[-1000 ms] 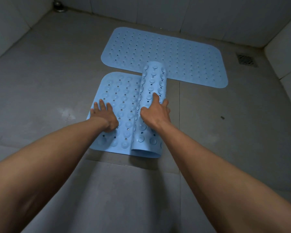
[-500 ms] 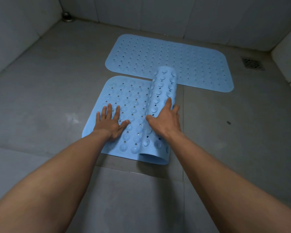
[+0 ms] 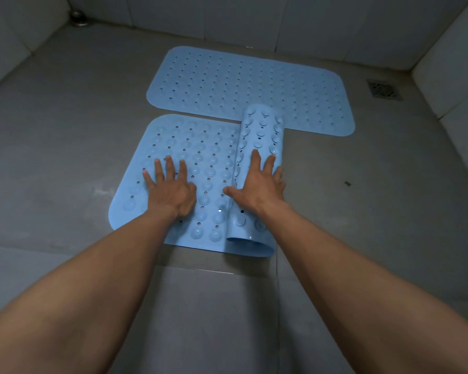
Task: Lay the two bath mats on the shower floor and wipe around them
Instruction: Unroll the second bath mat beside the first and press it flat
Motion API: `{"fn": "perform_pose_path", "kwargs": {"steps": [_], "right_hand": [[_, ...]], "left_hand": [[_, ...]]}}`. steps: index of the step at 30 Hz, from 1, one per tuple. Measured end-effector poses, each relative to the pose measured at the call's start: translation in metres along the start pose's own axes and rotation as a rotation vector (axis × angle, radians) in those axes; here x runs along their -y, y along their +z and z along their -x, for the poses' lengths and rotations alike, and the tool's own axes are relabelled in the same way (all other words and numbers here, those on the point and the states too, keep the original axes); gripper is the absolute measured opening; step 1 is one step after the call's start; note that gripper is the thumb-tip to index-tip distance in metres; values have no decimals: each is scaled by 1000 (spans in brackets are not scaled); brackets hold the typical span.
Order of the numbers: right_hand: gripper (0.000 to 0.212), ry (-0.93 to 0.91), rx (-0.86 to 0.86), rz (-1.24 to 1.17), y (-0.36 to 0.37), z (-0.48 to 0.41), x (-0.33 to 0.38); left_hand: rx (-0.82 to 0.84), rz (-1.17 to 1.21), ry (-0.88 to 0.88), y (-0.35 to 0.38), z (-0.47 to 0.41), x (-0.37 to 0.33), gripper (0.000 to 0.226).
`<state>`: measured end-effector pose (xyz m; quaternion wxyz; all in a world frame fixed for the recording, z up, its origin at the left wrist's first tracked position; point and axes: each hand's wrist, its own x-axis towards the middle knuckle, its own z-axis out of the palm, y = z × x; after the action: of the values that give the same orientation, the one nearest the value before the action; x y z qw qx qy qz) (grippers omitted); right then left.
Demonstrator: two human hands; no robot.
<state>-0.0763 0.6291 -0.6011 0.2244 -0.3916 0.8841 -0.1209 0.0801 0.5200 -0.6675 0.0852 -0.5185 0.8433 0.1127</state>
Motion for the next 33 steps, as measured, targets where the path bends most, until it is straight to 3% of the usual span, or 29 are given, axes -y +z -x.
{"fn": "perform_pose_path", "kwargs": {"steps": [4, 9, 16, 21, 27, 33], "right_hand": [[103, -38, -39, -45, -4, 3, -8], [86, -73, -128, -2, -19, 10, -27], [74, 31, -77, -161, -37, 21, -49], [68, 89, -72, -145, -43, 23, -72], [119, 133, -113, -21, -44, 24, -94], [99, 100, -88, -182, -45, 22, -102]], "left_hand": [[7, 25, 162, 11, 9, -31, 73], [48, -19, 108, 20, 11, -45, 65], [23, 10, 256, 23, 24, -71, 66], [79, -34, 200, 29, 22, -82, 69], [85, -50, 159, 29, 24, -84, 70], [125, -60, 119, 23, 21, -82, 70]]}}
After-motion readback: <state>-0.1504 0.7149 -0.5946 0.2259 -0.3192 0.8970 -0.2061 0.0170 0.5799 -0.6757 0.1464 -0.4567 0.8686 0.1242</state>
